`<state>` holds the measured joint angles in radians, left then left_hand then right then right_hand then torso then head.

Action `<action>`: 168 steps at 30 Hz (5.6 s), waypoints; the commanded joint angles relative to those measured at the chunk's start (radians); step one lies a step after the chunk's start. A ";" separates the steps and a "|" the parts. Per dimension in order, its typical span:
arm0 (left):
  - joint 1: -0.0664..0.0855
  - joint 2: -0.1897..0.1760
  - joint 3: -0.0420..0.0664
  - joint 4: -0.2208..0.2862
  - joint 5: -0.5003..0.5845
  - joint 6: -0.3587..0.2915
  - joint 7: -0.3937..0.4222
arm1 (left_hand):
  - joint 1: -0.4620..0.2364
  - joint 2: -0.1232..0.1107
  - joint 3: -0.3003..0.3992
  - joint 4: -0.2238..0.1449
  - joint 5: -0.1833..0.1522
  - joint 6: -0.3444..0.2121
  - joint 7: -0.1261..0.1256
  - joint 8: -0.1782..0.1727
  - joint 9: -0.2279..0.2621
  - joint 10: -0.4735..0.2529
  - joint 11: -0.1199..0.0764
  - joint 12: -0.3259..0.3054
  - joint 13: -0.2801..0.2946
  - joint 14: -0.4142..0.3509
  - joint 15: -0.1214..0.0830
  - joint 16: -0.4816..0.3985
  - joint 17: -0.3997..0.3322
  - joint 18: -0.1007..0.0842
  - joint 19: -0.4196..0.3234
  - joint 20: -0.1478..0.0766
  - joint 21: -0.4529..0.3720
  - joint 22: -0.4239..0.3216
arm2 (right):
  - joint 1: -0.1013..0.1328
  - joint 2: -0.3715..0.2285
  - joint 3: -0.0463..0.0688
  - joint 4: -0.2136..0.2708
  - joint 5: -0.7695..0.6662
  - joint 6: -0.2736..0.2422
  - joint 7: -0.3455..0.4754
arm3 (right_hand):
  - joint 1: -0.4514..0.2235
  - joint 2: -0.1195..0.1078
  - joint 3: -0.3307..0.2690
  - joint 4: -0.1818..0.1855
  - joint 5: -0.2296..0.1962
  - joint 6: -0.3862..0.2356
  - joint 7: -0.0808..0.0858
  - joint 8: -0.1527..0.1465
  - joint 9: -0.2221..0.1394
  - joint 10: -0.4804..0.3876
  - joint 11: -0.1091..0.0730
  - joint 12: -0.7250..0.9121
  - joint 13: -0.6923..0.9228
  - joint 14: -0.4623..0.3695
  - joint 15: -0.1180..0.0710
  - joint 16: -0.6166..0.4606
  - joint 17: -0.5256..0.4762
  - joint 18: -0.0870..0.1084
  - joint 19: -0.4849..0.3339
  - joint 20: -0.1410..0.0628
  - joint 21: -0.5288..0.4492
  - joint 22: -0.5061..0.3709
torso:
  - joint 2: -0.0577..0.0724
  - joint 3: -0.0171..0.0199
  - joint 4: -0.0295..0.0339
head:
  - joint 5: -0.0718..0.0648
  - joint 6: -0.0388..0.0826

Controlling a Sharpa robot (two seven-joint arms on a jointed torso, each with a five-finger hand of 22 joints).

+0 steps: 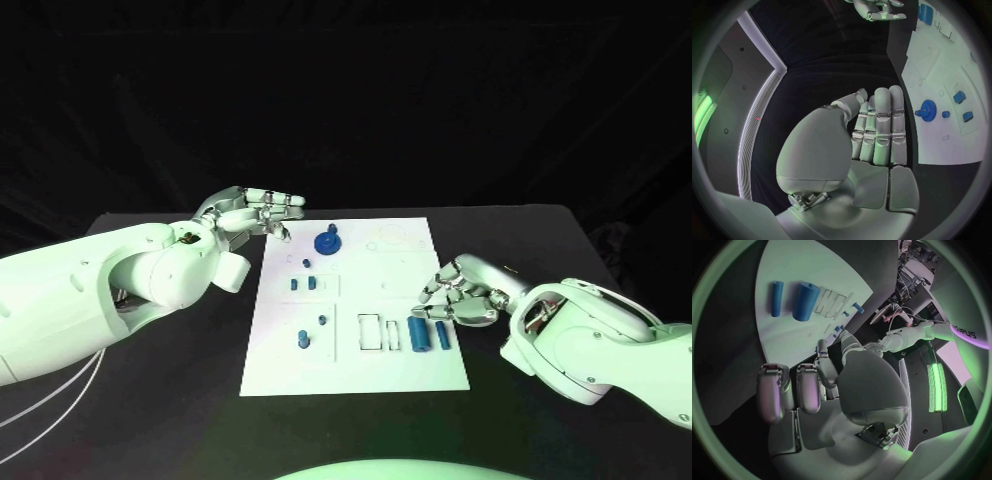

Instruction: Assemble the parts on the task board

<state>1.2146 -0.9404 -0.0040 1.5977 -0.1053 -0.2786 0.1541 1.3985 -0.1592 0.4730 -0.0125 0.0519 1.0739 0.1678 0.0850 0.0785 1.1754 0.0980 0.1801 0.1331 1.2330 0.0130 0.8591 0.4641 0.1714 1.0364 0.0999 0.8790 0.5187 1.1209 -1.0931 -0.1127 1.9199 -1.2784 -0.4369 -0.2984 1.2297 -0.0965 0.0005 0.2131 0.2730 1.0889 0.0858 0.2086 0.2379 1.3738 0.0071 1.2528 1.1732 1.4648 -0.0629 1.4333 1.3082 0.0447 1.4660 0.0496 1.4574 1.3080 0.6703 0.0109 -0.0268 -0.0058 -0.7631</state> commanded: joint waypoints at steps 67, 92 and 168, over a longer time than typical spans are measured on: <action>-0.001 -0.010 -0.003 0.002 0.025 0.020 0.007 | -0.036 0.014 -0.026 0.028 -0.001 -0.005 0.002 -0.002 -0.004 -0.016 -0.002 0.009 0.002 -0.003 0.004 -0.008 -0.008 0.013 -0.002 0.007 -0.017 -0.010 | -0.122 0.110 0.005 -0.026 -0.201 -0.125 -0.262 | 0.012 0.079 -0.133 0.073 0.142 0.000 -0.023 0.082 0.125 0.043 -0.018 0.068 0.124 0.070 -0.010 0.035 0.076 -0.031 0.081 -0.011 0.053 0.245 | -0.004 -0.0048 -0.0041 | 0.005 -0.017; -0.001 -0.008 -0.003 0.002 0.025 0.021 0.007 | -0.034 0.014 -0.026 0.027 -0.001 -0.005 0.001 -0.002 -0.004 -0.016 -0.003 0.010 0.002 -0.003 0.003 -0.008 -0.008 0.013 -0.001 0.007 -0.018 -0.011 | -0.095 0.250 0.007 -0.085 -0.112 0.020 -0.259 | -0.039 0.117 -0.172 0.078 0.150 0.036 -0.043 0.116 0.165 0.071 -0.034 0.099 0.170 0.071 -0.023 0.041 0.084 -0.032 0.082 -0.021 0.056 0.246 | -0.003 -0.0052 -0.0033 | 0.011 -0.019; -0.001 -0.013 -0.004 0.005 0.025 0.019 0.000 | -0.032 0.016 -0.029 0.026 -0.001 -0.006 0.002 -0.001 -0.004 -0.018 -0.003 0.013 0.002 -0.003 0.003 -0.009 -0.011 0.013 0.001 0.007 -0.022 -0.014 | -0.106 0.240 0.006 -0.090 -0.230 -0.009 -0.249 | 0.031 0.055 -0.183 0.053 -0.022 -0.011 -0.038 0.153 0.243 0.056 -0.030 0.049 0.171 0.066 -0.020 0.021 0.063 -0.023 0.065 -0.020 0.013 0.234 | -0.004 -0.0058 -0.0041 | 0.014 -0.027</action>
<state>1.2131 -0.9552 -0.0085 1.5992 -0.0856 -0.2715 0.1507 1.3668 -0.1462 0.4470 0.0137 0.0519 1.0739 0.1678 0.0851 0.0753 1.1648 0.0943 0.1899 0.1343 1.2330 0.0130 0.8549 0.4551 0.1714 1.0364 0.0999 0.8618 0.5053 1.0168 -0.8542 -0.1051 1.8364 -1.4859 -0.4713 -0.5392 1.2471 -0.0437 -0.1822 0.2719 0.2461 1.0757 0.0530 0.3558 0.4803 1.4241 -0.0216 1.2974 1.3078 1.4683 -0.0805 1.4485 1.3074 0.0296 1.4661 0.0282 1.4656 1.3078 0.6672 0.0055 -0.0301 0.0103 -0.7906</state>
